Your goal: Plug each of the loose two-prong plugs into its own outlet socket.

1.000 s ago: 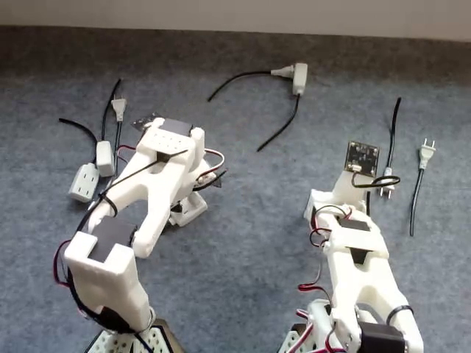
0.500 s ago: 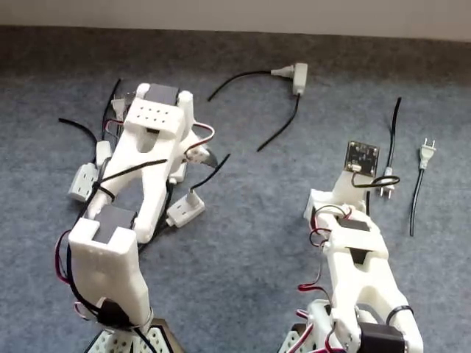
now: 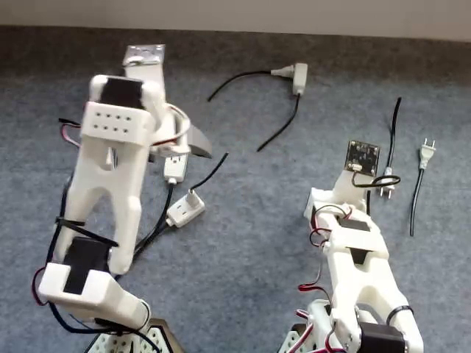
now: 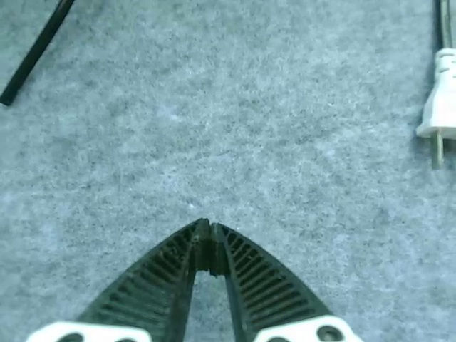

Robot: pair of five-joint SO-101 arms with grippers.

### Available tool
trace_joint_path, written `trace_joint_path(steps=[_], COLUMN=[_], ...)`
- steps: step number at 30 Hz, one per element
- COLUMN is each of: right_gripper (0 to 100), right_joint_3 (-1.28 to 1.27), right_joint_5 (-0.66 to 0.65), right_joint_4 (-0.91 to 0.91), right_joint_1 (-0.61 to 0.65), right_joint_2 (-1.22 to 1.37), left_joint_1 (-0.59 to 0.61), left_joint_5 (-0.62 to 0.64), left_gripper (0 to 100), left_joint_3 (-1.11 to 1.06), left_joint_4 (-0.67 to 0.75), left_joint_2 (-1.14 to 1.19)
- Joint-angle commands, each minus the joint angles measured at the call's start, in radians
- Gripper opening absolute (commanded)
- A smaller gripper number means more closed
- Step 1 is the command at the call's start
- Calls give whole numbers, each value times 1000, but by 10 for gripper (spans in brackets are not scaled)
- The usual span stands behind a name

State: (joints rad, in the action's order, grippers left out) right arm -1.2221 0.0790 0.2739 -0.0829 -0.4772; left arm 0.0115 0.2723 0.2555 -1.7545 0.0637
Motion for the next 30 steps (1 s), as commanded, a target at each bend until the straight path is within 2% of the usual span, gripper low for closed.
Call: trace_joint_path(steps=[1,3,9,13,16,18,21,26,28,30], right_gripper=[10,23,152,172,172,172,173,196,220,231], right_joint_3=[4,4,31,166,305,383,476,575,584,565], right_joint_5=[5,5,6,2,-104,-155,-164,-98,-157,-270], right_joint_4=[-15,-15,8,228,432,544,673,777,783,783], right_joint_1=[13,35,154,252,346,418,524,717,802,868], right_joint_2=[1,1,-8,-8,-8,-8,-8,-1,1,2], left_joint_1=[143,220,437,573,645,676,690,693,699,714], left_joint_5=[-91,-160,-425,-531,-568,-571,-575,-756,-839,-873], left_gripper=[393,393,393,393,393,393,393,393,393,393], left_joint_3=[1,-28,-107,-117,-163,-214,-306,-357,-357,-357], left_joint_4=[-12,-12,-9,-5,32,63,121,181,187,189], left_joint_2=[-53,-54,-53,-44,-42,-42,-44,-45,-45,-45])
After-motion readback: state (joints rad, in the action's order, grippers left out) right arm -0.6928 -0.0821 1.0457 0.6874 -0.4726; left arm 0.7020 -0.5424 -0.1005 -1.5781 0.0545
